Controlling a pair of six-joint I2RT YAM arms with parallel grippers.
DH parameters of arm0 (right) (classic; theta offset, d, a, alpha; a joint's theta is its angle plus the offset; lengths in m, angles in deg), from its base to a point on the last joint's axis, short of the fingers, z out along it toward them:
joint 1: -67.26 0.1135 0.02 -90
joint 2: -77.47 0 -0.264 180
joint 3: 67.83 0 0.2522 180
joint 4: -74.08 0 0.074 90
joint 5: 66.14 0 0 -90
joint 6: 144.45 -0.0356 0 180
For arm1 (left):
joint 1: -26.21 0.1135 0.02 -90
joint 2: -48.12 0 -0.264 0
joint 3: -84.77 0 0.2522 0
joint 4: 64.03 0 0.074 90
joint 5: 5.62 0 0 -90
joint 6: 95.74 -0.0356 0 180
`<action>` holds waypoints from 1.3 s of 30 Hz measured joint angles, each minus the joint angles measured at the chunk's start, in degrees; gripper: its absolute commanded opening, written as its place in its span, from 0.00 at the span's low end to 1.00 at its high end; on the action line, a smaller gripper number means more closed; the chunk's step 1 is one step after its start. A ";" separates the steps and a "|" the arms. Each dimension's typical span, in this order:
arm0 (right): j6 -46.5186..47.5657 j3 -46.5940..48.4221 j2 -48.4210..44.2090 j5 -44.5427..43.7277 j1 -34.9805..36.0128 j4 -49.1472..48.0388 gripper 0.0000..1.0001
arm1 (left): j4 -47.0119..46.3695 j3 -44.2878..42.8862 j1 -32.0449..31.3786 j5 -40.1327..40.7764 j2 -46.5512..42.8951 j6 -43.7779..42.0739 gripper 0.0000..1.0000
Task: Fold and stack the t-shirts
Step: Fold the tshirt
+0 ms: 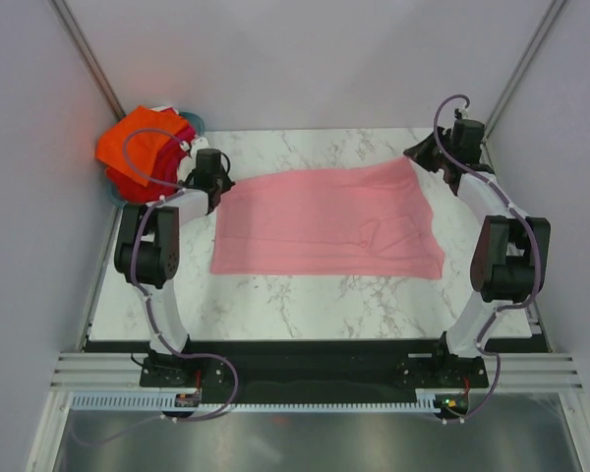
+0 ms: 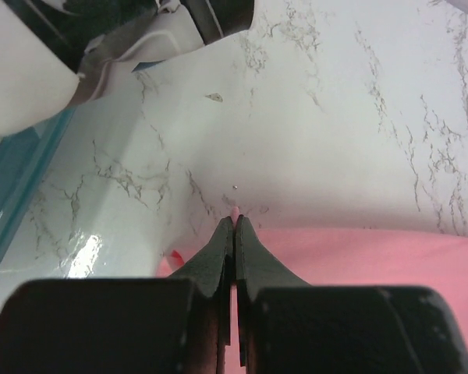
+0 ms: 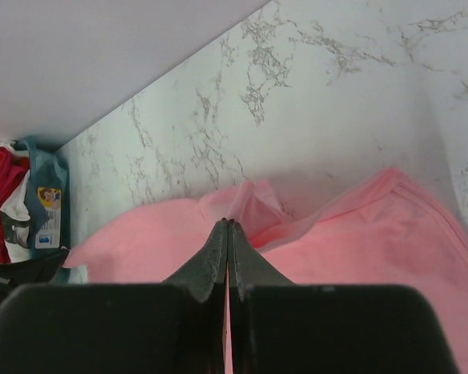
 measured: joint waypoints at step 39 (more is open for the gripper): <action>-0.39 -38.97 -37.53 -13.07 -0.46 -4.81 0.00 | -21.94 24.63 0.09 -2.60 -13.38 2.08 0.04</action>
